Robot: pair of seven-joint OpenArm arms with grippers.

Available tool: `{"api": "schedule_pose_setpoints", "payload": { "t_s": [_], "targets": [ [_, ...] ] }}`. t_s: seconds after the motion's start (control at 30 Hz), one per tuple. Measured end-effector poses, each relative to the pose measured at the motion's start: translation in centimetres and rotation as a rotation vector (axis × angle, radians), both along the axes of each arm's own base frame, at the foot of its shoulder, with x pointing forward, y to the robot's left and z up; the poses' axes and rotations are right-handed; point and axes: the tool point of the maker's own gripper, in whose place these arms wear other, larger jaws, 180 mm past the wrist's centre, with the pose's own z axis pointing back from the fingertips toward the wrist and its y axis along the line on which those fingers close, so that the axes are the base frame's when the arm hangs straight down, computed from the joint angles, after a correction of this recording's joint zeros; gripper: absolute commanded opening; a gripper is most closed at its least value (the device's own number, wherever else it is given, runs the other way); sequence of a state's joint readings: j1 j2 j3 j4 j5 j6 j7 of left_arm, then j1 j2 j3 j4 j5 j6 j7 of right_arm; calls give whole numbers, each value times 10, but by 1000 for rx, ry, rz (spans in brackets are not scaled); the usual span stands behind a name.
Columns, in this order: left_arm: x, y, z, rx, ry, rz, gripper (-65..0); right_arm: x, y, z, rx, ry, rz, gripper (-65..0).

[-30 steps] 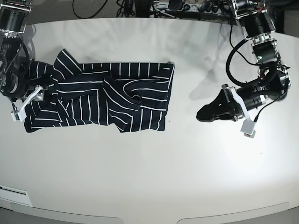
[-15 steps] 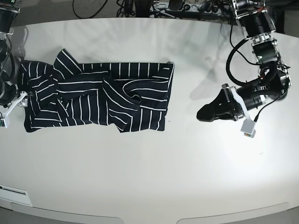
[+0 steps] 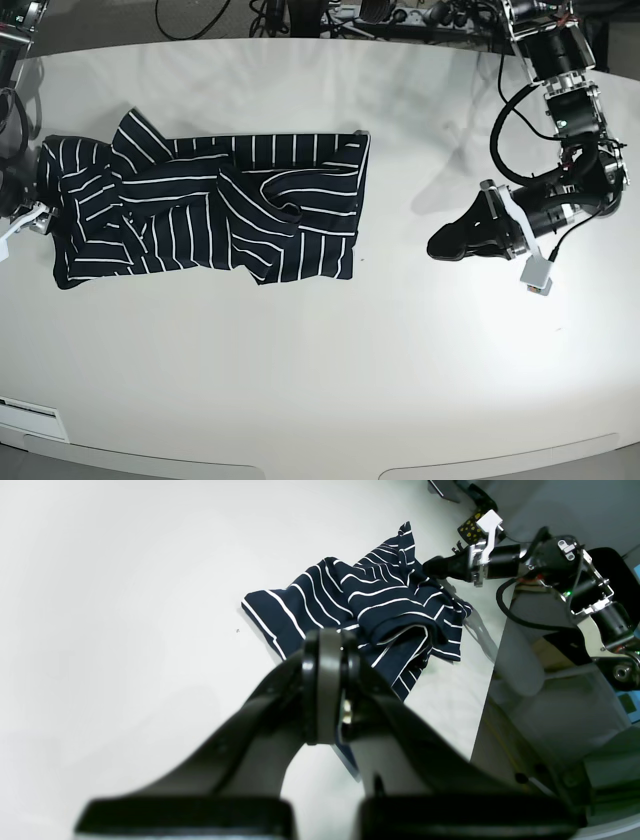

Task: Fold the T-shirt properly
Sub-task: 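Grasp the opposite shirt end with the right gripper and lift it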

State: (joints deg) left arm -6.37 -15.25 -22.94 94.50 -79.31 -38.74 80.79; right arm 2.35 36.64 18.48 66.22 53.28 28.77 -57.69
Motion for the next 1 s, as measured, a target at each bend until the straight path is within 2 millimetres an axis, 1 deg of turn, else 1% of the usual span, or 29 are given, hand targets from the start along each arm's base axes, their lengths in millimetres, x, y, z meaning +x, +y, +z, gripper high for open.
{"api": "schedule_pose_setpoints", "payload": {
  "t_s": [0.07, 0.2, 0.37, 0.43, 0.47, 0.53, 0.57, 0.6, 0.63, 0.73, 0.8, 0.93, 1.0],
  "targets": [
    [0, -1, 0, -2, 0, -1, -650, 1, 17, 3, 71, -24, 48, -152],
    [0, 0, 0, 0, -1, -1, -650, 3, 37, 1, 125, -54, 96, -152],
    [0, -1, 0, -1, -1, -1, -650, 10, 75, 1, 236, -122, 142, -152],
    [0, -1, 0, 0, -1, -1, -650, 8, 91, 3, 294, -134, 169, -152],
    [0, -1, 0, -1, -1, -1, -650, 8, 95, 3, 313, -140, 176, -153],
    [0, -1, 0, -1, -1, -1, -650, 7, 98, 4, 324, -139, 181, -157],
    [0, -1, 0, -1, -1, -1, -650, 7, 98, 4, 323, -139, 182, -175],
    [0, -1, 0, -1, -1, -1, -650, 7, 98, 4, 324, -139, 181, -222],
    [0, -1, 0, -1, -1, -1, -650, 6, 98, 2, 318, -127, 186, -302],
    [0, -1, 0, -1, -1, -1, -650, 0, 101, -4, 315, -81, 199, -645],
    [0, -1, 0, -1, -1, -1, -650, -3, 108, -3, 334, -33, 243, -650],
    [0, -1, 0, -1, -2, -1, -650, -1, 119, 7, 334, 20, 343, -650],
    [0, 0, 0, 0, -2, -1, -650, 8, 117, 16, 281, -2, 368, -650]
  ]
}}
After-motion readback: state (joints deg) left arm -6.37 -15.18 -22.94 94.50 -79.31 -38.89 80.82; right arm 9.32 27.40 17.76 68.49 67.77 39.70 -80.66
